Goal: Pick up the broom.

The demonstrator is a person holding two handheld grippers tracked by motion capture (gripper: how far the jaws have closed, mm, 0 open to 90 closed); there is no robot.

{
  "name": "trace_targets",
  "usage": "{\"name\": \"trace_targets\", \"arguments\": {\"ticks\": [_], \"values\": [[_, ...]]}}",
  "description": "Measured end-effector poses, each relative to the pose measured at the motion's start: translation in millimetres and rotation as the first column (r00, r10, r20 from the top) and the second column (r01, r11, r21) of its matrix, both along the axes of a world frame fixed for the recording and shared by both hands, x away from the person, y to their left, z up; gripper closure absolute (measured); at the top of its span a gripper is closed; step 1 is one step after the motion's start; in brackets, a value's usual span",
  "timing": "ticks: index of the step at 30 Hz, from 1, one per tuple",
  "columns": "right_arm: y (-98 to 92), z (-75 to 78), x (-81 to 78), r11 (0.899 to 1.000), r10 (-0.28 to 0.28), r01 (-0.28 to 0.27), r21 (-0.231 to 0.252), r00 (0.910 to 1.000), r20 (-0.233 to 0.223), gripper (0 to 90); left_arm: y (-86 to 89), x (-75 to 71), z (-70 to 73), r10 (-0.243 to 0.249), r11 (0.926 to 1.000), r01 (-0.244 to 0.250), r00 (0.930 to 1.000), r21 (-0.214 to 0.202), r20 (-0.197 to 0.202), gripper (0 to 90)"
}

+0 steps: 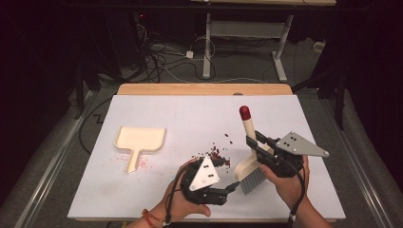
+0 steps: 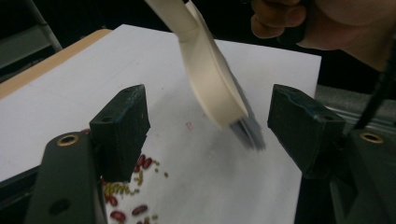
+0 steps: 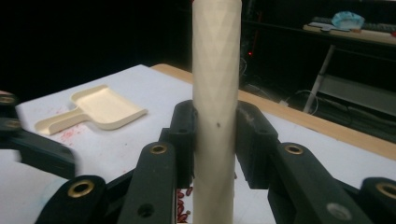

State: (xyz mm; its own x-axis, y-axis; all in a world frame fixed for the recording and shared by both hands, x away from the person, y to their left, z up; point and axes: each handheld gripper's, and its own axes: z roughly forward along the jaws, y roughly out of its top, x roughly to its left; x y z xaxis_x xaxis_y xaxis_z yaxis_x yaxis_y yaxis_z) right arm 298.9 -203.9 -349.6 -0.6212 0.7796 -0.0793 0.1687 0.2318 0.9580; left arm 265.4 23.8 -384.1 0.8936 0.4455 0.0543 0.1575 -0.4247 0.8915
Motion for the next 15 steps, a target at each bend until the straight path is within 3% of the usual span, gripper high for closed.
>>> {"name": "trace_targets", "arguments": {"ticks": [5, 7, 8, 15], "values": [[8.8, -3.0, -7.4, 1.0, 0.001, -0.001, -0.008, 0.9999, 0.017, 71.0, -11.9, 9.9, -6.7, 0.015, 0.999, -0.017, 0.9983, -0.042, -0.056, 30.9], [12.4, -5.3, -9.1, 1.0, 0.006, -0.006, -0.013, 0.9999, 0.016, 71.0, -13.1, 13.6, -7.7, 0.024, 0.9986, -0.027, 0.9972, -0.046, -0.071, 39.9], [12.4, -5.3, -9.1, 1.0, 0.006, -0.006, -0.013, 0.9999, 0.016, 71.0, -13.2, 15.5, -7.7, 0.018, 0.9987, -0.021, 0.997, -0.045, -0.075, 39.9], [22.8, -5.0, -17.4, 1.0, 0.016, -0.016, -0.008, 0.9987, 0.049, 71.0, -12.5, 21.6, -10.3, 0.021, 0.9994, -0.023, 0.9975, -0.024, -0.068, 49.0]]}}
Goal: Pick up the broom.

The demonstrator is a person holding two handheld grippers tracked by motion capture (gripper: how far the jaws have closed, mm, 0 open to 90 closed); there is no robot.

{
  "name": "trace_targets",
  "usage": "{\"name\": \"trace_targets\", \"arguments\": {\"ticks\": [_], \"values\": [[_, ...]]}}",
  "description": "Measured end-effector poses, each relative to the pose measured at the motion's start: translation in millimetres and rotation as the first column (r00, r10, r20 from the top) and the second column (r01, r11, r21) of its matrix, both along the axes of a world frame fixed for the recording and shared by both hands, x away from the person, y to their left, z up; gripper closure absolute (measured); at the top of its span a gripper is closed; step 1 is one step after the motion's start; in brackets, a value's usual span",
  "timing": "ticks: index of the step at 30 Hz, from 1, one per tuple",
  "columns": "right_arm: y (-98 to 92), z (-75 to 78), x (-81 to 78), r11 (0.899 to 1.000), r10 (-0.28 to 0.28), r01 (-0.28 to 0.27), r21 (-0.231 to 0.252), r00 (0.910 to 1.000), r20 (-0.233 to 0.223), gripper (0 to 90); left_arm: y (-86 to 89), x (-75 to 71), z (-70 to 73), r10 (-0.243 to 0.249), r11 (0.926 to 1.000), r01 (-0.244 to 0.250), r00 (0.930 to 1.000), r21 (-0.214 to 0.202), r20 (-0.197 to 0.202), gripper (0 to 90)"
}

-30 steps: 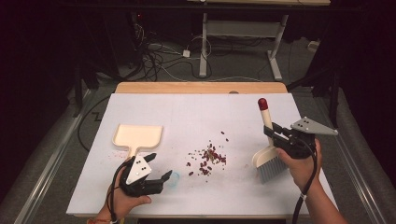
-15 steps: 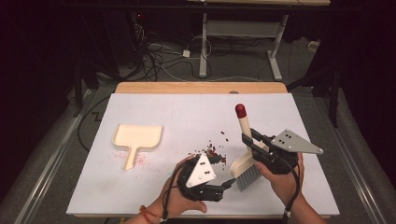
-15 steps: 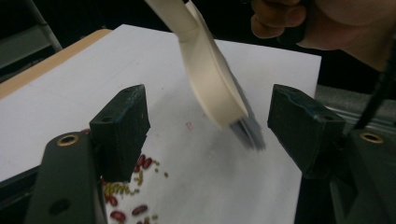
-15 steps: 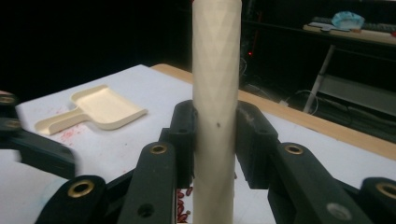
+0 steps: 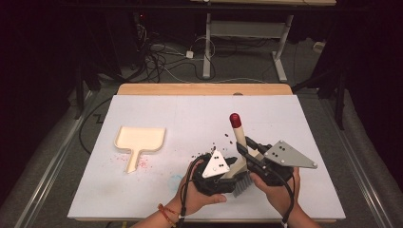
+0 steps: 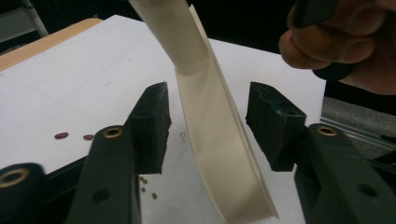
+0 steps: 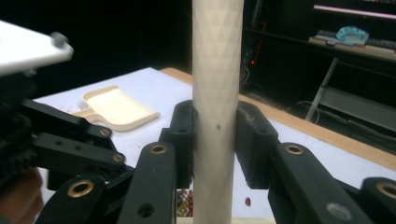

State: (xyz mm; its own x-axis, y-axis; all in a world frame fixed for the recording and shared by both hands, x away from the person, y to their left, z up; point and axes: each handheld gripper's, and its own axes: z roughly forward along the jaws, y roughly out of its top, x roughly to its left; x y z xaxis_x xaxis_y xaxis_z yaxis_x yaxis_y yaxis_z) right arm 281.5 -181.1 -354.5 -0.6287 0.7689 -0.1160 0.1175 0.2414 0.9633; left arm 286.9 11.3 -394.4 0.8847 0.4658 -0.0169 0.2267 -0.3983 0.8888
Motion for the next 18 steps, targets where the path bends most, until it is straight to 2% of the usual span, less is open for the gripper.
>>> {"name": "trace_targets", "arguments": {"ticks": [2, 3, 5, 11, 18], "values": [[1.2, 0.3, -1.4, 1.0, 0.0, 0.0, 0.003, 0.9999, 0.01, 71.0, 0.5, 1.4, -1.3, 0.005, 1.0, -0.005, 1.0, 0.003, -0.001, 49.6], [3.3, 0.6, -5.7, 1.0, -0.002, 0.001, 0.022, 0.9992, 0.039, 70.9, 0.8, 1.5, -1.2, 0.003, 1.0, -0.003, 1.0, 0.004, 0.004, 53.7], [6.4, 1.3, -8.2, 1.0, 0.008, -0.009, 0.013, 0.9989, 0.047, 70.9, 1.8, 1.7, -0.5, -0.006, 0.9999, 0.005, 0.9999, 0.012, 0.012, 56.6], [6.9, 1.6, -10.6, 1.0, 0.024, -0.024, 0.013, 0.9992, 0.032, 70.4, 10.3, 3.4, 1.2, -0.021, 0.9983, 0.02, 0.9996, 0.054, 0.017, 59.4], [7.9, 2.4, -11.9, 0.999, 0.041, -0.042, 0.016, 0.9988, 0.028, 70.2, 19.6, 8.5, 2.4, -0.019, 0.9963, 0.019, 0.9998, 0.083, -0.004, 63.3]]}}
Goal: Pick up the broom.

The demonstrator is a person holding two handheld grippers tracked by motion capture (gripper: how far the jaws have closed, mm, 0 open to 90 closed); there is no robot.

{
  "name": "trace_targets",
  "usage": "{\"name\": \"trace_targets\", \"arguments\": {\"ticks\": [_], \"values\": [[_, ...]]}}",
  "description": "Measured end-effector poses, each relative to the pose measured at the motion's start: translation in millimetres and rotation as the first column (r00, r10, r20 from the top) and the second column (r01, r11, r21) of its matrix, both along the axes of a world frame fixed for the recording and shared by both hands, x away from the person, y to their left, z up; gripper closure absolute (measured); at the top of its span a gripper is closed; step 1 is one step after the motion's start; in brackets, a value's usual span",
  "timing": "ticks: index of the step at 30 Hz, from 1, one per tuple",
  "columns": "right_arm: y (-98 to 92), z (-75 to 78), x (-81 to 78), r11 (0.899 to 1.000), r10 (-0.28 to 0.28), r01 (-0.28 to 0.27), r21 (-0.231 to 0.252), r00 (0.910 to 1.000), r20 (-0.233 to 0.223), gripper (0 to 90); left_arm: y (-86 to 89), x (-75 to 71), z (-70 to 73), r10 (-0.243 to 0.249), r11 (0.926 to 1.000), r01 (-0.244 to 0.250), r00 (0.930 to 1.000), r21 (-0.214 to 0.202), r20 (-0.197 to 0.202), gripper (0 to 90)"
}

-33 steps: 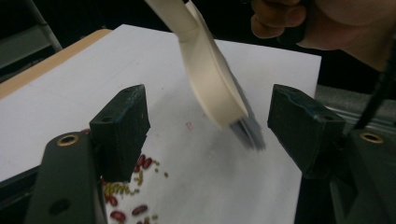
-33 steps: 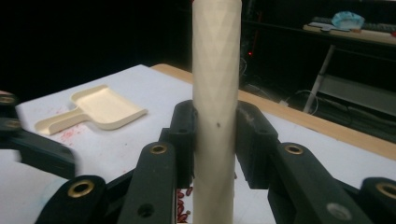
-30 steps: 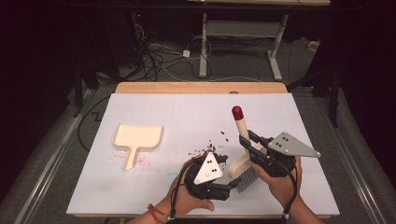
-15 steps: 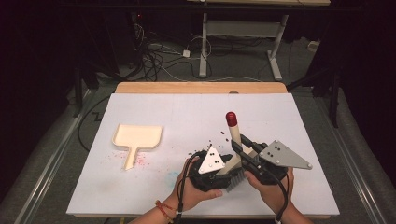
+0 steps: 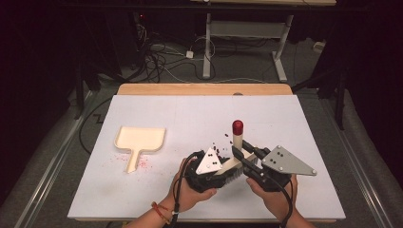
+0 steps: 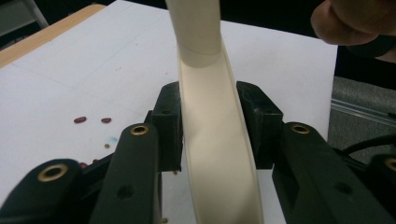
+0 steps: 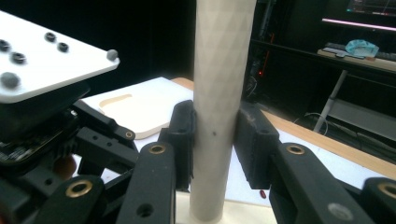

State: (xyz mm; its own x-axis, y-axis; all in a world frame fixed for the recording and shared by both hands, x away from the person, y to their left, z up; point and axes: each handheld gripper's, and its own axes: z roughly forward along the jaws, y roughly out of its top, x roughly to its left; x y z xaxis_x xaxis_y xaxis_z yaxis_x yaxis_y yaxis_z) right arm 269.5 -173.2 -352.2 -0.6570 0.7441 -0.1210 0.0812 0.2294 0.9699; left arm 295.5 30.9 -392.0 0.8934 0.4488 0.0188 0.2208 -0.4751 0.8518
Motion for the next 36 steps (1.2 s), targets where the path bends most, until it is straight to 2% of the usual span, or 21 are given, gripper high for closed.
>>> {"name": "trace_targets", "arguments": {"ticks": [9, 12, 14, 15, 16, 17, 18, 19, 20, 21, 23, 24, 25, 26, 27, 29, 30, 31, 34, 35, 36], "values": [[-1.2, 0.2, 0.3, 0.995, 0.095, -0.096, -0.036, 0.9952, -0.019, 67.3, 12.3, 2.7, 1.2, -0.079, 0.9954, 0.079, 0.9969, 0.054, -0.005, 65.5], [-4.0, 0.2, 1.5, 0.977, 0.189, -0.192, -0.091, 0.9813, -0.036, 61.9, 15.0, -1.6, 1.8, -0.156, 0.9805, 0.152, 0.9877, 0.124, 0.018, 65.5], [-7.2, -1.2, 3.5, 0.951, 0.269, -0.276, -0.139, 0.9606, -0.07, 58.1, 19.3, -4.5, -1.3, -0.195, 0.9714, 0.192, 0.9809, 0.14, 0.006, 65.5], [-7.2, -1.2, 3.5, 0.951, 0.269, -0.276, -0.139, 0.9606, -0.07, 58.1, 19.3, -4.5, -1.3, -0.195, 0.9714, 0.192, 0.9809, 0.14, 0.006, 65.5], [-10.1, -2.5, 4.8, 0.936, 0.306, -0.316, -0.159, 0.9484, -0.084, 56.2, 21.4, -4.1, -2.2, -0.204, 0.9695, 0.202, 0.979, 0.138, -0.003, 65.5], [-15.8, -6.4, 9.4, 0.892, 0.391, -0.415, -0.179, 0.9077, -0.152, 51.2, 23.8, -3.5, -3.0, -0.217, 0.9672, 0.216, 0.9762, 0.133, -0.013, 65.5], [-18.0, -9.5, 11.4, 0.869, 0.421, -0.454, -0.198, 0.887, -0.19, 48.8, 25.9, -3.1, -3.4, -0.232, 0.9635, 0.232, 0.9726, 0.134, -0.019, 65.5], [-18.0, -9.5, 11.4, 0.869, 0.421, -0.454, -0.198, 0.887, -0.19, 48.8, 27.8, -2.9, -3.5, -0.245, 0.9597, 0.246, 0.9692, 0.136, -0.021, 65.5], [-21.2, -17.4, 14.0, 0.831, 0.449, -0.5, -0.246, 0.8621, -0.234, 45.8, 29.3, -2.7, -3.6, -0.262, 0.9551, 0.264, 0.9646, 0.135, -0.03, 65.5], [-21.5, -21.9, 15.3, 0.813, 0.457, -0.516, -0.269, 0.8523, -0.254, 45.0, 30.6, -2.8, -3.6, -0.281, 0.9489, 0.282, 0.9592, 0.14, -0.033, 65.5], [-21.0, -26.6, 16.9, 0.798, 0.46, -0.529, -0.288, 0.8438, -0.277, 45.3, 32.1, -3.3, -3.4, -0.304, 0.94, 0.306, 0.9519, 0.151, -0.034, 65.5], [-19.8, -31.5, 18.8, 0.778, 0.473, -0.553, -0.299, 0.8283, -0.3, 44.0, 32.0, -3.5, -3.5, -0.318, 0.9342, 0.32, 0.9474, 0.158, -0.039, 65.5], [-16.9, -39.7, 22.8, 0.744, 0.5, -0.596, -0.301, 0.7962, -0.341, 46.3, 31.5, -4.2, -4.5, -0.344, 0.9232, 0.347, 0.9378, 0.166, -0.044, 65.4], [-15.6, -43.2, 24.7, 0.728, 0.511, -0.615, -0.303, 0.7812, -0.359, 47.8, 31.5, -4.2, -4.5, -0.344, 0.9232, 0.347, 0.9378, 0.166, -0.044, 65.4], [-15.6, -43.2, 24.7, 0.728, 0.511, -0.615, -0.303, 0.7812, -0.359, 47.8, 31.3, -4.3, -4.9, -0.36, 0.9178, 0.364, 0.9314, 0.159, -0.05, 65.4], [-10.8, -52.9, 26.3, 0.688, 0.518, -0.645, -0.332, 0.7576, -0.397, 59.2, 31.4, -4.1, -4.5, -0.395, 0.9067, 0.4, 0.9166, 0.134, -0.062, 65.4], [-10.8, -52.9, 26.3, 0.688, 0.518, -0.645, -0.332, 0.7576, -0.397, 59.2, 30.8, -4.2, -4.1, -0.402, 0.9029, 0.407, 0.9133, 0.137, -0.063, 65.4], [-9.4, -55.6, 26.9, 0.667, 0.55, -0.679, -0.306, 0.7258, -0.414, 63.6, 30.0, -4.4, -4.1, -0.411, 0.8976, 0.416, 0.9094, 0.146, -0.064, 65.4], [-8.1, -55.9, 25.6, 0.657, 0.555, -0.684, -0.316, 0.7231, -0.411, 65.8, 31.0, -4.2, -5.8, -0.414, 0.8958, 0.42, 0.9077, 0.146, -0.07, 64.7], [-8.1, -55.9, 25.6, 0.657, 0.555, -0.684, -0.316, 0.7231, -0.411, 65.8, 31.7, -4.0, -5.7, -0.404, 0.8999, 0.409, 0.9125, 0.151, -0.061, 64.7], [-7.2, -54.9, 24.2, 0.672, 0.545, -0.67, -0.315, 0.7354, -0.403, 67.7, 32.1, -3.8, -5.3, -0.38, 0.911, 0.383, 0.9236, 0.153, -0.047, 58.7]]}}
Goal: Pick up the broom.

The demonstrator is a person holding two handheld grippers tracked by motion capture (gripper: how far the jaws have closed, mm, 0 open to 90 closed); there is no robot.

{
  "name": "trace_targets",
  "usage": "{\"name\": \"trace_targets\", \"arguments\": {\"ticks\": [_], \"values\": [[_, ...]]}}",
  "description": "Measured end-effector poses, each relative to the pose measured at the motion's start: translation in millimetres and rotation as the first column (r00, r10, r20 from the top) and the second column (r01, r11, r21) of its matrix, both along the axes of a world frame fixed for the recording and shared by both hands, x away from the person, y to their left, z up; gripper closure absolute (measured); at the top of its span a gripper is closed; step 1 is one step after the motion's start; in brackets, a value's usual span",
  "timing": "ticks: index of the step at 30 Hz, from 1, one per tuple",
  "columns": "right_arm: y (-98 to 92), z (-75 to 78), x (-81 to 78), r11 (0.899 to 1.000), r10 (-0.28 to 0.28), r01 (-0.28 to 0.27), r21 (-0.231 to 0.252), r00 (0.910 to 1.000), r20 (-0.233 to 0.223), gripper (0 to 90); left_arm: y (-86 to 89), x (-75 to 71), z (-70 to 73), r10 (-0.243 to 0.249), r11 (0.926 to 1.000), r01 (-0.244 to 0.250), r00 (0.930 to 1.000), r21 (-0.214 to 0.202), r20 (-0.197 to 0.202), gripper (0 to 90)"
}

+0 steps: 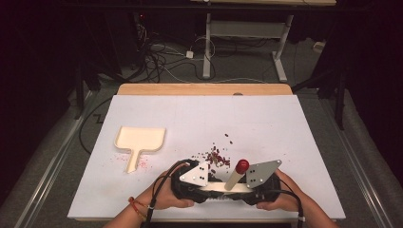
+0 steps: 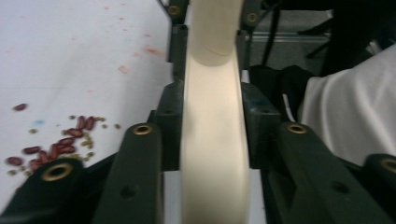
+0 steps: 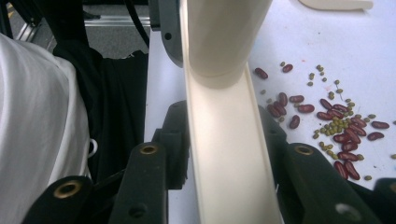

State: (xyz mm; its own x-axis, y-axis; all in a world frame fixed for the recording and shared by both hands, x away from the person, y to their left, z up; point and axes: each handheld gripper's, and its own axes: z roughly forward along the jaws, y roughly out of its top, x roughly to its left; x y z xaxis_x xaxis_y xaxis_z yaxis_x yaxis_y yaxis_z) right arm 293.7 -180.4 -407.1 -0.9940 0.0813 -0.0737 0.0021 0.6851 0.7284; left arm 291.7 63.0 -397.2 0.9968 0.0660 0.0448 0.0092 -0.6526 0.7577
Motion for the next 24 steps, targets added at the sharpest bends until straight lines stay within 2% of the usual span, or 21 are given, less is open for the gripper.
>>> {"name": "trace_targets", "arguments": {"ticks": [2, 3, 4, 6, 7, 8, 10, 11, 12, 13, 14, 15, 16, 17, 18, 20, 21, 23, 24], "values": [[-0.2, 2.9, 0.4, 1.0, -0.015, 0.015, 0.014, 0.9997, 0.018, 67.8, 1.8, 0.5, 1.7, 0.025, 0.9996, -0.025, 0.9996, -0.01, 0.014, 55.7], [-0.2, 2.9, 0.4, 1.0, -0.015, 0.015, 0.014, 0.9997, 0.018, 67.8, 2.7, -0.1, 3.2, 0.046, 0.999, -0.046, 0.9983, -0.002, 0.037, 55.7], [-0.9, 4.6, 0.4, 0.999, -0.025, 0.025, 0.02, 0.9994, 0.022, 67.8, 3.8, -1.6, 4.6, 0.083, 0.9965, -0.083, 0.9939, -0.001, 0.072, 50.0], [-3.6, 7.5, 0.8, 0.998, -0.055, 0.054, 0.029, 0.9977, 0.039, 67.9, 9.9, -2.9, 8.6, 0.128, 0.9918, -0.127, 0.9867, -0.013, 0.1, 36.8], [-5.8, 9.0, 1.6, 0.997, -0.075, 0.073, 0.033, 0.9962, 0.045, 67.9, 13.9, -3.9, 10.7, 0.151, 0.9885, -0.15, 0.9812, -0.023, 0.12, 35.2], [-8.3, 10.3, 2.4, 0.995, -0.095, 0.093, 0.037, 0.9942, 0.051, 67.9, 18.0, -5.4, 12.6, 0.18, 0.9836, -0.178, 0.9715, -0.025, 0.154, 31.3], [-13.3, 13.0, 4.9, 0.989, -0.139, 0.136, 0.049, 0.9886, 0.059, 67.9, 27.9, -8.3, 14.5, 0.24, 0.9707, -0.237, 0.9471, -0.041, 0.213, 25.7], [-16.0, 14.7, 6.7, 0.986, -0.158, 0.155, 0.058, 0.9854, 0.062, 67.9, 33.7, -9.7, 14.5, 0.277, 0.9609, -0.272, 0.9307, -0.054, 0.239, 25.6], [-18.6, 16.4, 8.4, 0.983, -0.175, 0.171, 0.07, 0.9828, 0.059, 67.9, 39.6, -11.2, 13.5, 0.312, 0.9498, -0.306, 0.9143, -0.066, 0.258, 24.4], [-22.6, 19.4, 10.8, 0.976, -0.211, 0.205, 0.078, 0.9744, 0.078, 67.9, 46.6, -12.4, 11.7, 0.34, 0.9405, -0.331, 0.9024, -0.079, 0.265, 23.0], [-22.6, 19.4, 10.8, 0.976, -0.211, 0.205, 0.078, 0.9744, 0.078, 67.9, 53.9, -13.3, 9.2, 0.366, 0.9305, -0.356, 0.8899, -0.087, 0.273, 23.0], [-25.7, 21.3, 13.9, 0.965, -0.256, 0.249, 0.085, 0.9625, 0.089, 67.9, 60.9, -14.4, 6.0, 0.395, 0.9178, -0.387, 0.8719, -0.087, 0.289, 22.5], [-27.2, 21.6, 16.1, 0.958, -0.279, 0.271, 0.09, 0.9558, 0.093, 67.8, 68.2, -15.2, 2.2, 0.425, 0.9036, -0.42, 0.854, -0.086, 0.3, 22.2], [-28.8, 21.5, 18.6, 0.952, -0.298, 0.29, 0.097, 0.9505, 0.087, 67.8, 75.8, -15.4, -1.5, 0.451, 0.8905, -0.447, 0.841, -0.085, 0.299, 22.2], [-28.8, 21.5, 18.6, 0.952, -0.298, 0.29, 0.097, 0.9505, 0.087, 67.8, 83.7, -15.8, -5.2, 0.475, 0.8768, -0.473, 0.8262, -0.085, 0.302, 22.2], [-32.1, 20.5, 23.0, 0.939, -0.336, 0.327, 0.111, 0.9393, 0.071, 67.7, 99.2, -16.2, -12.2, 0.519, 0.8504, -0.519, 0.8002, -0.087, 0.301, 22.2], [-33.7, 19.9, 24.8, 0.933, -0.352, 0.343, 0.111, 0.9332, 0.073, 67.8, 106.5, -16.6, -15.6, 0.548, 0.8322, -0.546, 0.7818, -0.097, 0.298, 22.2], [-37.3, 19.7, 27.9, 0.925, -0.372, 0.364, 0.108, 0.9257, 0.07, 67.7, 120.0, -16.4, -21.4, 0.599, 0.7975, -0.592, 0.7553, -0.118, 0.265, 22.2], [-39.0, 19.9, 29.2, 0.918, -0.39, 0.381, 0.112, 0.9184, 0.069, 67.7, 124.9, -16.8, -24.4, 0.622, 0.7799, -0.614, 0.7383, -0.123, 0.261, 22.3]]}}
